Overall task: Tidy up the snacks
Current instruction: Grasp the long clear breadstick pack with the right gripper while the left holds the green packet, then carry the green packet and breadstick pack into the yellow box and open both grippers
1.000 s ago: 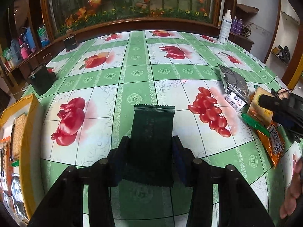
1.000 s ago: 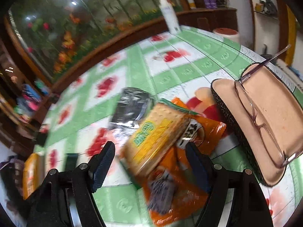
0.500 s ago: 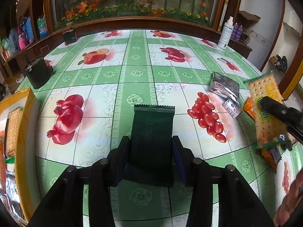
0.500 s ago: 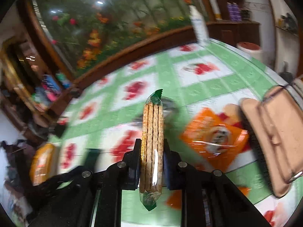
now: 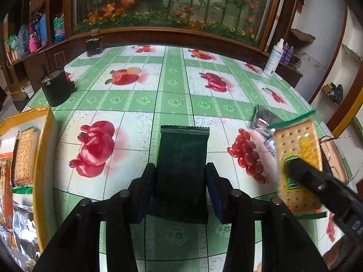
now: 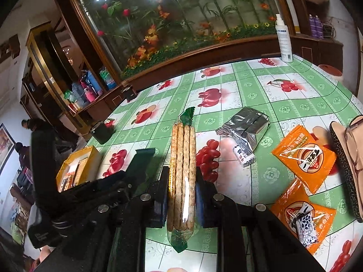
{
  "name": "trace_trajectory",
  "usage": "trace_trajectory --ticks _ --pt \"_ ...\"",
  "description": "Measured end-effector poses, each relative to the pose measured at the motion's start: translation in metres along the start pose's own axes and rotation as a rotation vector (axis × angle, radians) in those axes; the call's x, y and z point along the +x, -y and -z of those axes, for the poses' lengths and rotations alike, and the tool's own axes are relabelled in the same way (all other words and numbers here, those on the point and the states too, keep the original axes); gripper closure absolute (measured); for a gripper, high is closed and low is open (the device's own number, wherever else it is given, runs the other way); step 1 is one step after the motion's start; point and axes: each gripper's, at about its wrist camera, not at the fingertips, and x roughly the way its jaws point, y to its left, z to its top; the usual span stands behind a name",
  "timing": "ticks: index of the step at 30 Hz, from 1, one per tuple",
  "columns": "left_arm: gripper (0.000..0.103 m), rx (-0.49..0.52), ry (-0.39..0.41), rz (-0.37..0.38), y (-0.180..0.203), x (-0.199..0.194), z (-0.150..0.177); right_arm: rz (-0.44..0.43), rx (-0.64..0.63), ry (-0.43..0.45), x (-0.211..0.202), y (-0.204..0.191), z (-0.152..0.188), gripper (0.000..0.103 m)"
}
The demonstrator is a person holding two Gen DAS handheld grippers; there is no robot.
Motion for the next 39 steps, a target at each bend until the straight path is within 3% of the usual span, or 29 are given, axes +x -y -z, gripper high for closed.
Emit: trace_trajectory --ticks 17,25,33,39 --pt "0.059 -0.049 0.091 0.044 -0.011 -0.035 -0.006 0.017 -0.014 0.016 0.003 0.005 0.001 0.082" --pt "0.059 -0.118 0.165 0.089 -0.038 -0.092 0.005 -0.043 -0.036 0.06 -0.005 -0.012 0.004 0.082" --pt "0.059 -0.209 0.2 0.009 -0.114 -0.144 0.04 -0.17 -0.096 0.044 -0.004 -0.076 0.022 0.081" --pt "0.059 -0.314 0.186 -0.086 -0.179 -0.153 0.063 -0.255 -0.163 -0.041 0.028 -0.146 0.033 0.081"
